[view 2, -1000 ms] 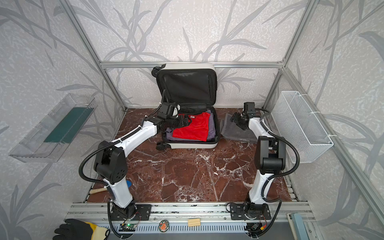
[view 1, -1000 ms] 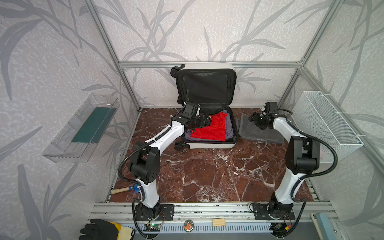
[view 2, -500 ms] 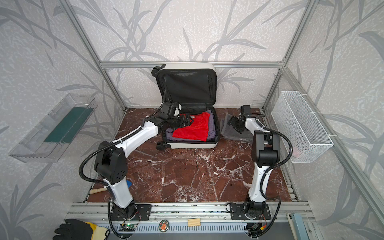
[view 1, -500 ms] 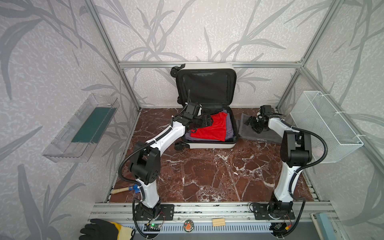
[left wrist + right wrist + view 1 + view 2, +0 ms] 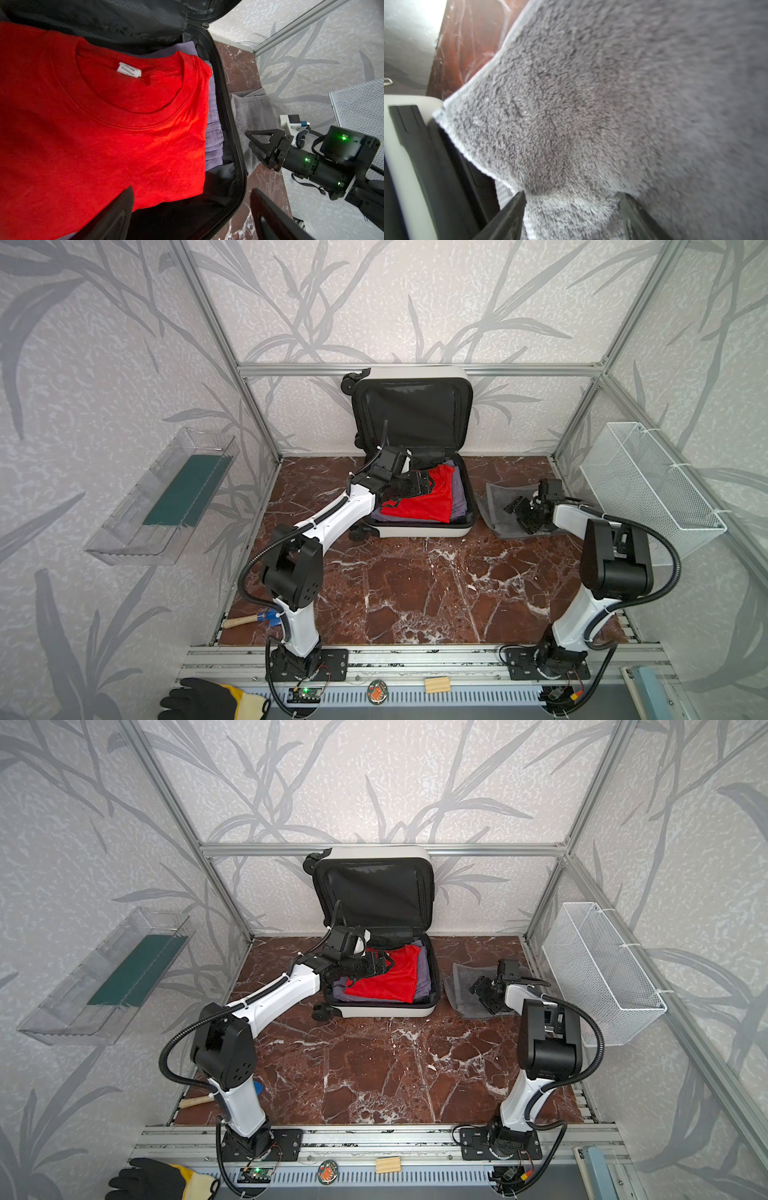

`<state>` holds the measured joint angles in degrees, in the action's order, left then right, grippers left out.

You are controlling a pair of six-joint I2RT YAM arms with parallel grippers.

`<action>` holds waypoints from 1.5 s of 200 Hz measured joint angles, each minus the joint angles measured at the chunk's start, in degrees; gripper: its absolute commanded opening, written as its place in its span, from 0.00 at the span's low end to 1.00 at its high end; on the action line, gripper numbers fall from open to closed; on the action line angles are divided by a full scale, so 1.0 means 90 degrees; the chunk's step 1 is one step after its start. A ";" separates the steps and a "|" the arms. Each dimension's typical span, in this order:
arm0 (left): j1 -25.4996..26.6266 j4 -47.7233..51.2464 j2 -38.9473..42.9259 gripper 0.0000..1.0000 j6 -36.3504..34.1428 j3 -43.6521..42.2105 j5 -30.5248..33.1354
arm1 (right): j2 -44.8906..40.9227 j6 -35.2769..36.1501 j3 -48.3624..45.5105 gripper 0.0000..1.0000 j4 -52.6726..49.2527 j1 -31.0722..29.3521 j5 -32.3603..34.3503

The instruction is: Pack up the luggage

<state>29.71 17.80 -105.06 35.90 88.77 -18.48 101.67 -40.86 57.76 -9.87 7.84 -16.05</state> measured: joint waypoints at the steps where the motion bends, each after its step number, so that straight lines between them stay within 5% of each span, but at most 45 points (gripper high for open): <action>1: 0.0002 -0.0005 0.0000 0.90 0.0002 0.0000 0.0000 | -0.0015 -0.0002 -0.0022 0.72 0.0007 0.0000 0.0002; 86: 0.0323 -0.0087 0.0243 0.90 0.0044 -0.0301 -0.0124 | -0.2305 -0.0590 -0.2645 0.72 0.0748 -0.0019 0.0066; 147: 0.0998 -0.0430 0.0811 0.90 0.0461 -0.1387 0.0073 | -0.3912 -0.0806 -0.2880 0.73 -0.0809 -0.0083 0.0279; 217: 0.2050 -0.0942 0.0602 0.90 0.1030 -0.1724 0.0556 | -0.3191 -0.0350 -0.1345 0.74 -0.1273 0.0311 0.0454; 300: 0.2601 -0.1103 -0.0461 0.89 0.1603 -0.1382 0.0933 | -0.2208 -0.0073 -0.1183 0.73 -0.1411 0.0831 0.0272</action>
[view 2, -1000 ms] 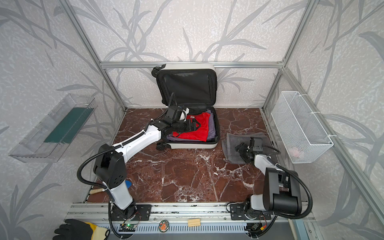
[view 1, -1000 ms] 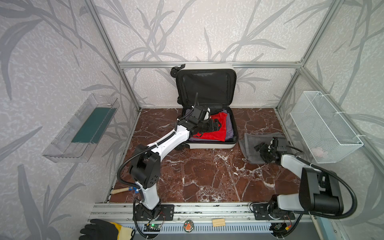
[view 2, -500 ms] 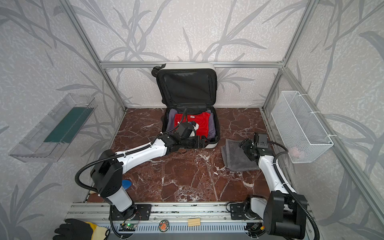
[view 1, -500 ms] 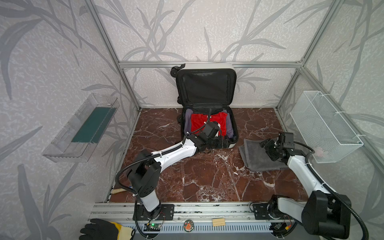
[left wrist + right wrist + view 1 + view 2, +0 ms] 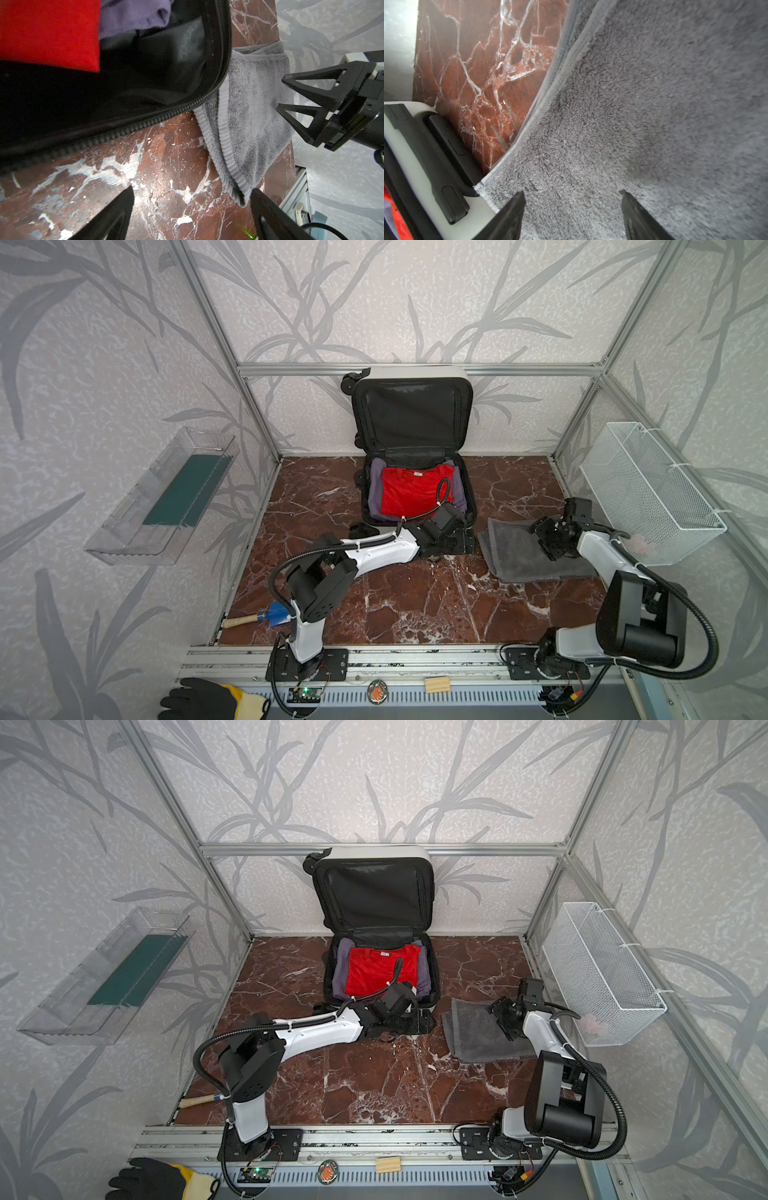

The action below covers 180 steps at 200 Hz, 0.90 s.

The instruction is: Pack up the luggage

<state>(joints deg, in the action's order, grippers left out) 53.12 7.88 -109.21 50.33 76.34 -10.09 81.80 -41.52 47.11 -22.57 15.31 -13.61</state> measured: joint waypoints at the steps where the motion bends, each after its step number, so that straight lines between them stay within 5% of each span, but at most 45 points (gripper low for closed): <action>1: 0.0002 -0.0002 -0.0007 0.89 0.0005 0.0005 0.0002 | 0.0005 0.0002 0.0000 0.73 0.0000 0.0002 0.0000; 180: 0.0719 -0.0610 -0.1882 0.89 0.0483 0.1294 -0.0192 | 0.0364 0.0260 -0.0041 0.73 0.0005 0.0066 -0.0226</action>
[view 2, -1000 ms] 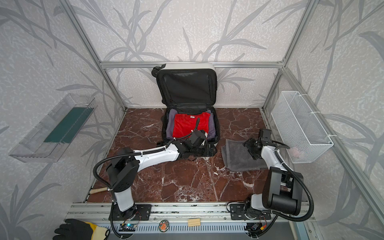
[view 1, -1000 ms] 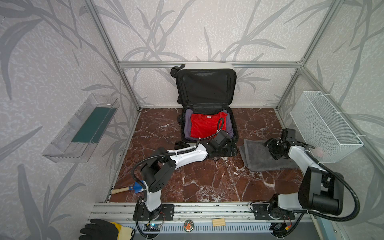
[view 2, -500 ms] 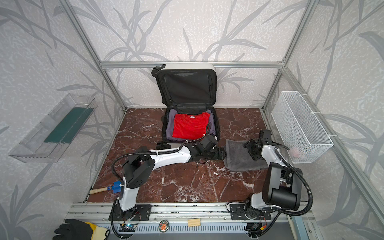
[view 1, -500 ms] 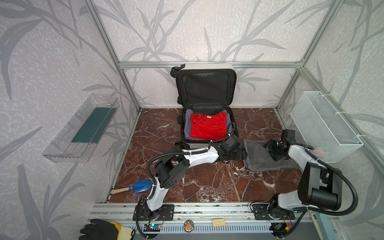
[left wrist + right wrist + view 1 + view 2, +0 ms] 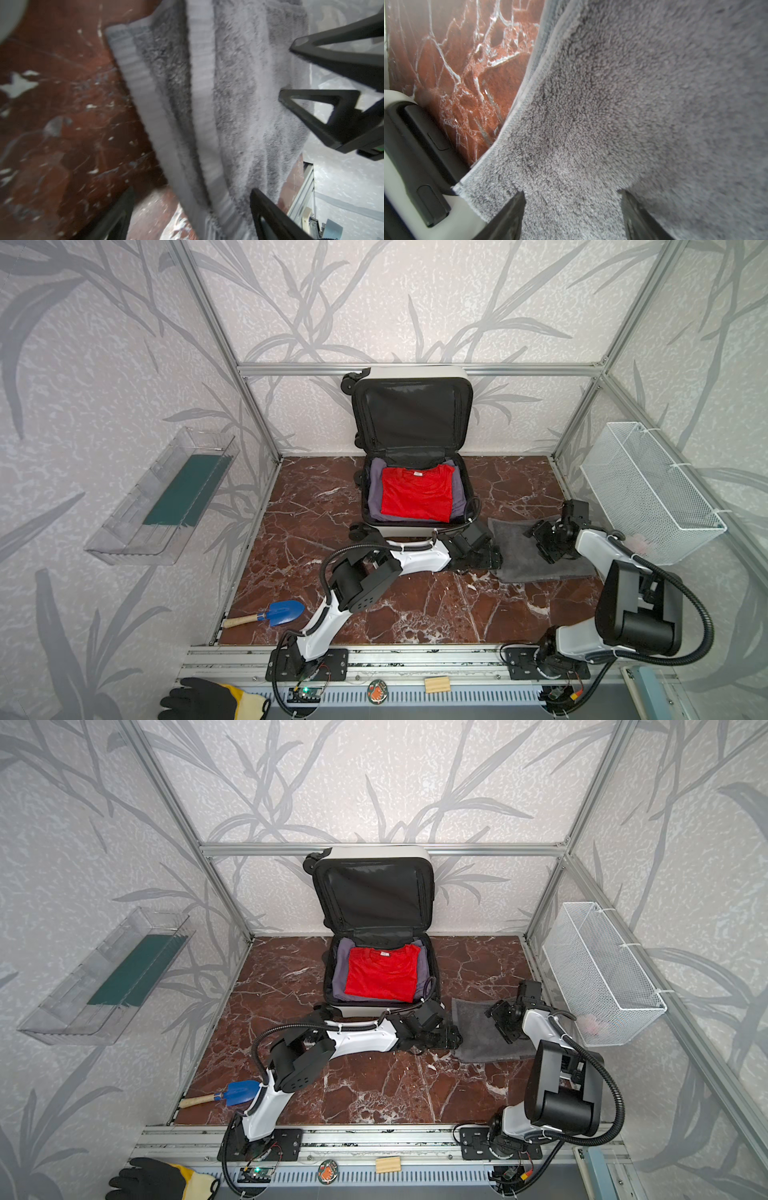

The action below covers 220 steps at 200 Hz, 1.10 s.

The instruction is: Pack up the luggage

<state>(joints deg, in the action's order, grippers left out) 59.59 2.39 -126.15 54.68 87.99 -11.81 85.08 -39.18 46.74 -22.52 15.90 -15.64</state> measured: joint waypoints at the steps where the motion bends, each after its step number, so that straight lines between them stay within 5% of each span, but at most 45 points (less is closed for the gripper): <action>1: 0.0002 -0.0019 -0.0010 0.89 0.0005 0.0007 -0.0005 | 0.0002 0.0000 0.0000 0.73 0.0000 0.0000 0.0000; 60: 0.0126 -0.0906 -0.0488 0.83 0.0296 0.0304 -0.0165 | 0.0056 0.0019 -0.0012 0.72 0.0024 0.0002 -0.0085; 85: 0.0182 -0.1190 -0.0702 0.55 0.0444 0.0406 -0.0197 | 0.0058 0.0022 -0.0012 0.72 0.0027 0.0005 -0.0109; 121: 0.0209 -0.1219 -0.0794 0.00 0.0408 0.0338 -0.0175 | 0.0058 0.0022 -0.0022 0.72 0.0044 0.0010 -0.0206; 220: 0.0204 -0.1467 0.0821 0.00 0.0282 -0.2008 0.0012 | -0.0714 0.0056 0.0090 0.72 -0.0160 -0.0296 -0.0549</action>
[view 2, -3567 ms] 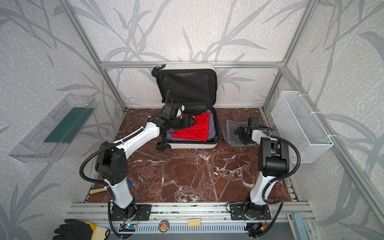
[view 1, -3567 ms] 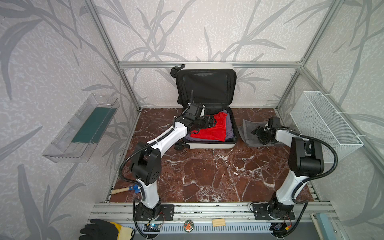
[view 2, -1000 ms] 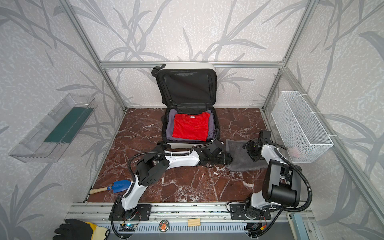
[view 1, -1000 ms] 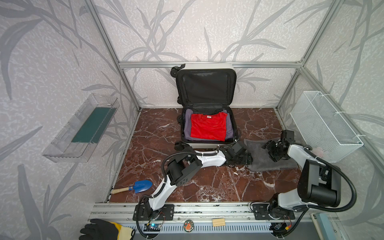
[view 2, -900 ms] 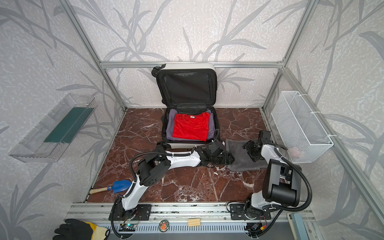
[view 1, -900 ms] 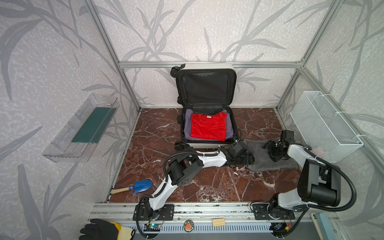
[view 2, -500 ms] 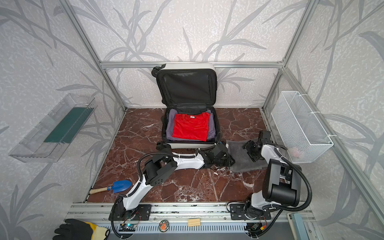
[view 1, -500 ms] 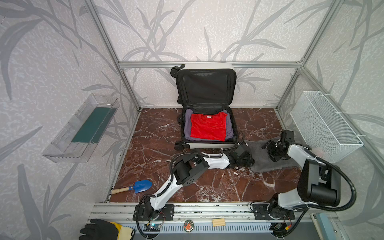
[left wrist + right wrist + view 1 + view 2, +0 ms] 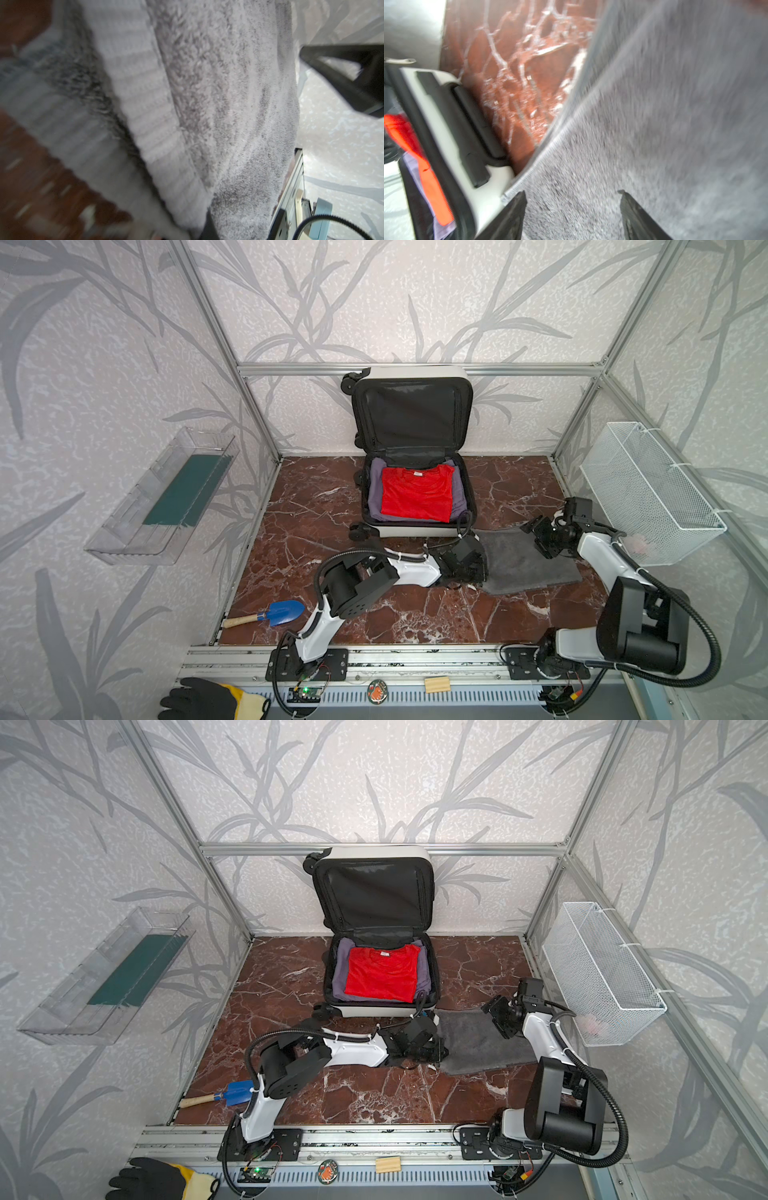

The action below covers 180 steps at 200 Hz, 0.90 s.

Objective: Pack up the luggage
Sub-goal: 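Fold the grey towel with the left gripper toward the robot while the right gripper releases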

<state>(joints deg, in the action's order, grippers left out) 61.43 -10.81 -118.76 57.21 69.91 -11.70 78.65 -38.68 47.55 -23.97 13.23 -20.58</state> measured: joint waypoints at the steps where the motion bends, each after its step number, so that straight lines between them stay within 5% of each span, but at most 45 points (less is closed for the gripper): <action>1: 0.0000 -0.0002 0.0029 0.00 0.0002 -0.0044 0.0005 | -0.0002 0.0002 0.0007 0.72 -0.0007 -0.0012 0.0000; 89: -0.0362 -0.0316 0.1528 0.00 0.0177 -0.2159 0.0204 | -0.0170 0.0639 0.0141 0.78 -0.0537 -0.0296 0.0913; 180: -0.1175 0.0765 0.3286 0.00 -0.0522 -0.3563 0.0369 | 0.0347 0.1107 -0.0017 0.78 -0.0304 -0.0831 0.0425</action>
<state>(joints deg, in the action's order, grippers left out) 50.85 -3.92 -89.19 52.51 37.85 -8.38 81.78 -28.71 47.40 -26.70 5.76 -16.75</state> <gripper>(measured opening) 0.064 0.784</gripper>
